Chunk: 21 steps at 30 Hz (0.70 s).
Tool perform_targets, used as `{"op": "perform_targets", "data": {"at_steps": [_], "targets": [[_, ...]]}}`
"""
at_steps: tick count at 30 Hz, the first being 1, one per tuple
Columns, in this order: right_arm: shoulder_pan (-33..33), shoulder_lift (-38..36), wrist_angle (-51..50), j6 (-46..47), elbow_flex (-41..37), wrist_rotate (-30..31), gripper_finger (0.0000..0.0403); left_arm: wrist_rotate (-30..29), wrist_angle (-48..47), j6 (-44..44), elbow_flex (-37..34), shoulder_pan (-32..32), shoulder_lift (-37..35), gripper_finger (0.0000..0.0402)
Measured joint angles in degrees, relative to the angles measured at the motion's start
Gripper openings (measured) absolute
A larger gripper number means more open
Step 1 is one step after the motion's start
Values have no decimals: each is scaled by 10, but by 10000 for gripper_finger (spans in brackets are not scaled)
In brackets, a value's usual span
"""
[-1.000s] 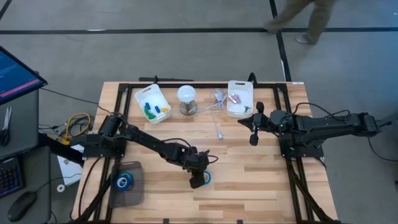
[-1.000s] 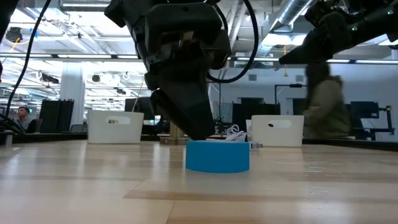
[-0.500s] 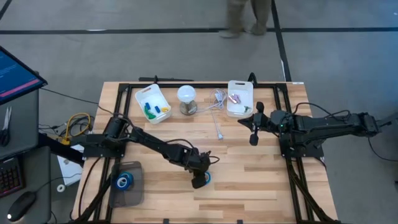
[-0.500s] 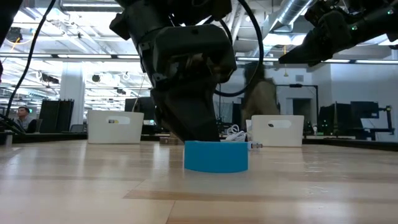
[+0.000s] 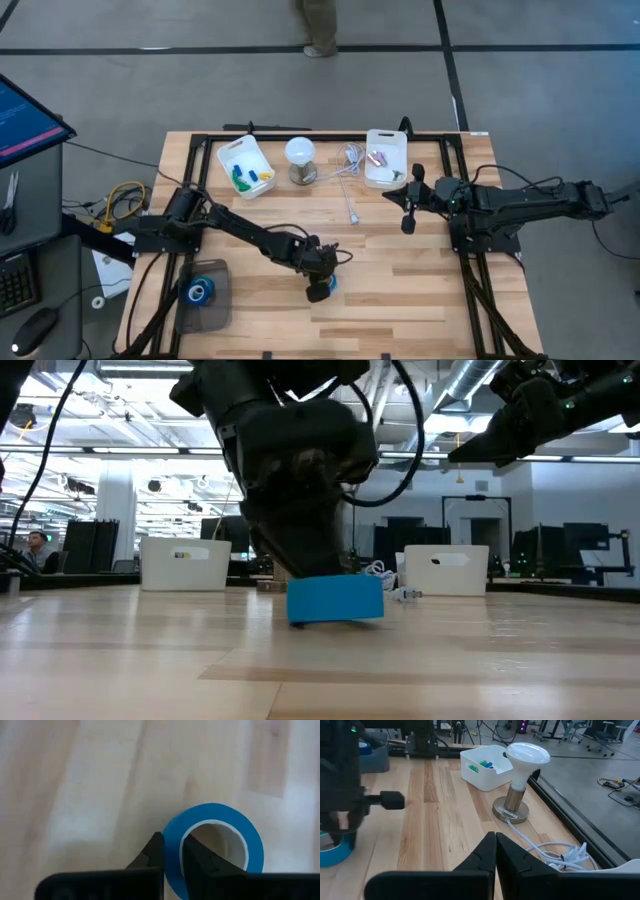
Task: Pick and place Stapler, Stapler remover, tape
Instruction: Put the light blue tape into the black bin
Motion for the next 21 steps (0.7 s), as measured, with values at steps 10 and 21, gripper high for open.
{"op": "perform_targets", "data": {"at_steps": [10, 21], "targets": [[-1, 0, -5, -2, 0, 2, 0, -119, -215, -23, -1, -2, -123, 16], [-1, 0, -5, -2, 0, 2, 0, -183, -485, -255, 0, -108, -269, 16]]}}
